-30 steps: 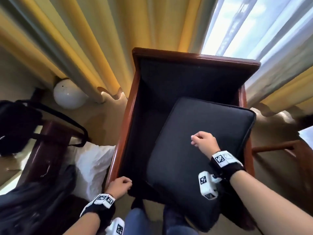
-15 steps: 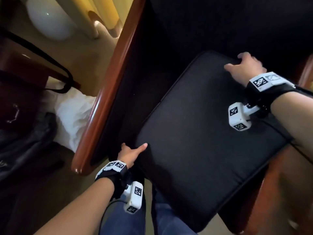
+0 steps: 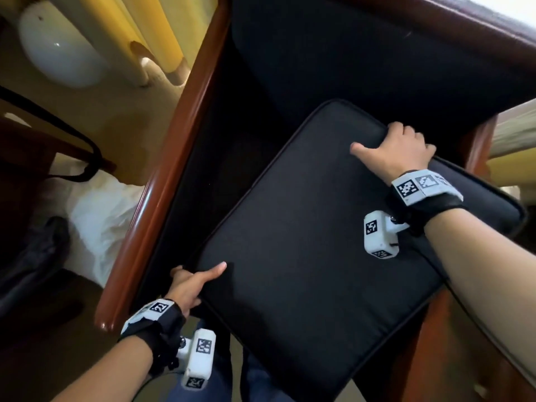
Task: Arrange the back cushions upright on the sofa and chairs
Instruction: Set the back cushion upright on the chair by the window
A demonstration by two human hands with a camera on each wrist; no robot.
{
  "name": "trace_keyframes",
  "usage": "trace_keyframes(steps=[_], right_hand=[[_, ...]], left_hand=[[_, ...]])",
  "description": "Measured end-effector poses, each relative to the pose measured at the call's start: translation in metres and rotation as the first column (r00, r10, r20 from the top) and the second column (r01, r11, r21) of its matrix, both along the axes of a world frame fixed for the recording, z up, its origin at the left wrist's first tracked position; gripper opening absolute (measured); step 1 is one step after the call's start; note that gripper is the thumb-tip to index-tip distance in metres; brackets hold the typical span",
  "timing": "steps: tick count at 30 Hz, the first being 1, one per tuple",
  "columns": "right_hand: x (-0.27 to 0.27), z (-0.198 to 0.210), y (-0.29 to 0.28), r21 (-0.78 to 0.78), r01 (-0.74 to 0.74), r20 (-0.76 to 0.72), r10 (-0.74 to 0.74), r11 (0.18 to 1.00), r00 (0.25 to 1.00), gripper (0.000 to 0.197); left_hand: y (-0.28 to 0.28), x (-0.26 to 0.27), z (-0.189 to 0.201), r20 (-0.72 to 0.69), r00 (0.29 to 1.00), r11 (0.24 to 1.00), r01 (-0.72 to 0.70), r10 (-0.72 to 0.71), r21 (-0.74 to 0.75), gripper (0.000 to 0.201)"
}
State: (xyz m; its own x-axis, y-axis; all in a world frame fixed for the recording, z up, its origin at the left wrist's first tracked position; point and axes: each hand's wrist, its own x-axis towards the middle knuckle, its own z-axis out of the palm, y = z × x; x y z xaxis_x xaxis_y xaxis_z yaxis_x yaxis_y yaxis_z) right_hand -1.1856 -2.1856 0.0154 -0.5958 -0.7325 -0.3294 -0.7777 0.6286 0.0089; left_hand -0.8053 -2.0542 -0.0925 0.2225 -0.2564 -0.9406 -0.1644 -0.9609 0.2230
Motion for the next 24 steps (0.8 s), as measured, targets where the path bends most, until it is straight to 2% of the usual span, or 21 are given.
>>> trace_keyframes(steps=[3,5,9,11,13,14,17,20,23,24], right_hand=[[-0.002,0.031,0.004,-0.12,0.092,0.025,-0.089,0.989,0.996,0.076],[-0.007,0.054,0.01,-0.219,0.159,0.051,-0.151,0.963,0.987,0.077],[-0.023,0.102,0.038,-0.399,0.329,0.144,-0.295,0.856,0.944,0.078],[-0.032,0.125,0.055,-0.456,0.439,0.236,-0.37,0.775,0.899,0.082],[-0.04,0.144,0.069,-0.509,0.563,0.349,-0.441,0.651,0.827,0.089],[-0.042,0.154,0.076,-0.543,0.61,0.396,-0.465,0.576,0.792,0.093],[-0.046,0.174,0.099,-0.605,0.703,0.506,-0.502,0.373,0.701,0.096],[-0.044,0.178,0.131,-0.581,0.786,0.635,-0.486,0.212,0.601,0.082],[-0.035,0.178,0.158,-0.513,0.858,0.812,-0.344,-0.034,0.472,0.059],[-0.03,0.174,0.164,-0.502,0.86,0.836,-0.304,-0.089,0.457,0.048]], left_hand=[[-0.015,-0.003,0.025,0.106,0.994,0.994,-0.014,0.026,-0.108,0.111],[-0.031,-0.006,0.045,0.128,0.989,0.981,-0.049,0.074,-0.185,0.108],[-0.074,-0.016,0.102,0.065,0.967,0.933,-0.22,0.248,-0.284,0.099],[-0.101,-0.005,0.109,-0.011,0.955,0.895,-0.282,0.296,-0.346,0.098],[-0.13,0.006,0.105,-0.036,0.953,0.861,-0.288,0.301,-0.42,0.102],[-0.142,0.0,0.123,-0.071,0.947,0.827,-0.308,0.312,-0.471,0.102],[-0.156,-0.048,0.23,-0.039,0.96,0.761,-0.245,0.278,-0.6,0.071],[-0.164,-0.069,0.28,-0.052,0.965,0.641,-0.21,0.256,-0.738,0.055],[-0.174,-0.076,0.302,-0.041,0.966,0.535,-0.176,0.255,-0.826,0.05],[-0.176,-0.077,0.306,-0.022,0.969,0.507,-0.148,0.247,-0.849,0.052]])
